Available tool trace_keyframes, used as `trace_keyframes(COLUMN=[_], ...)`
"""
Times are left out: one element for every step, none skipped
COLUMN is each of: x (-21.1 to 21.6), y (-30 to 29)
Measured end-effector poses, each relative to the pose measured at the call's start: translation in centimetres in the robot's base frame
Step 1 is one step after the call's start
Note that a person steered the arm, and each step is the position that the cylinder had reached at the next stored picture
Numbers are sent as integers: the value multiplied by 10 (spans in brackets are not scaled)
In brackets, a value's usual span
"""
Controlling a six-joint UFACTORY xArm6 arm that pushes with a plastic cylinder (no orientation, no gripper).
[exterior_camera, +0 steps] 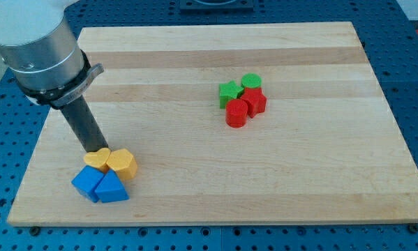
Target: Separate the green star from the group of blocks
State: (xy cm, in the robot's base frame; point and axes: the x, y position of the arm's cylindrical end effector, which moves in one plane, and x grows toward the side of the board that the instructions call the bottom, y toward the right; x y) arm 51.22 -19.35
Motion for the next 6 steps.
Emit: trace_keyframes(x=[-7,-53,-60,-56,-57,-61], y=[0,7,80,159,204,226])
